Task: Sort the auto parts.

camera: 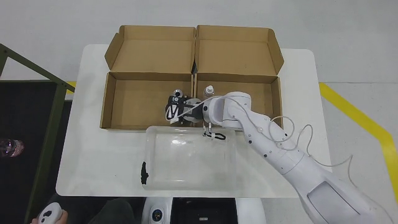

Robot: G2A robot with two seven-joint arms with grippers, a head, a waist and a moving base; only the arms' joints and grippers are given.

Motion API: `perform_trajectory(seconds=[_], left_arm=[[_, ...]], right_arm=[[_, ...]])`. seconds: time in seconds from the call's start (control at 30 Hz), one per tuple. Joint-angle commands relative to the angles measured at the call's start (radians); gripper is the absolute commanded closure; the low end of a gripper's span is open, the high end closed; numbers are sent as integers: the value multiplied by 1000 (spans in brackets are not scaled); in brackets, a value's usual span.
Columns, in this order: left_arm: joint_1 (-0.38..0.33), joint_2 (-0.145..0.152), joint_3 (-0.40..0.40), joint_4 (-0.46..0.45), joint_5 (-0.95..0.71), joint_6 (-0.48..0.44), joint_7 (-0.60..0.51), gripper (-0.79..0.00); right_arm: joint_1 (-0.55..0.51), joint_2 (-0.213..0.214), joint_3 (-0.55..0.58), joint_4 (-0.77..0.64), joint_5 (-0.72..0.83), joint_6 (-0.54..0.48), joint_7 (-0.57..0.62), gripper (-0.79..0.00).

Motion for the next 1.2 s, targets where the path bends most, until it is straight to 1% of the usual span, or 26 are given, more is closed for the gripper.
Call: perform_trajectory(seconds=[0.0, 0.1, 0.17, 0.2, 0.33, 0.37, 0.4, 0.43, 0.67, 0.93, 1.17], left_arm=[[0, 0, 0, 0, 0, 0, 0, -785], [0, 0, 0, 0, 0, 0, 0, -785], [0, 0, 0, 0, 0, 0, 0, -785], [0, 0, 0, 0, 0, 0, 0, -785], [0, 0, 0, 0, 0, 0, 0, -785], [0, 0, 0, 0, 0, 0, 0, -785], [0, 0, 0, 0, 0, 0, 0, -785], [0, 0, 0, 0, 0, 0, 0, -785], [0, 0, 0, 0, 0, 0, 0, -785], [0, 0, 0, 0, 0, 0, 0, -785], [0, 0, 0, 0, 0, 0, 0, -785]], right_arm=[[5, -5, -6, 14, -1, 2, 2, 0], [12, -11, -14, 33, -2, 0, 6, -9], [17, -15, -19, 45, -4, -3, 9, -65], [19, -17, -21, 50, -4, -4, 9, -105], [24, -23, -26, 66, -7, -5, 10, -172], [25, -24, -27, 68, -8, -6, 10, -197], [26, -25, -28, 71, -10, -7, 10, -240], [26, -26, -28, 74, -10, -9, 11, -259], [29, -30, -23, 80, -13, -22, 15, -332], [17, -23, 7, 22, -20, -35, 18, -360], [3, -18, 29, -22, -19, -47, 24, -369]])
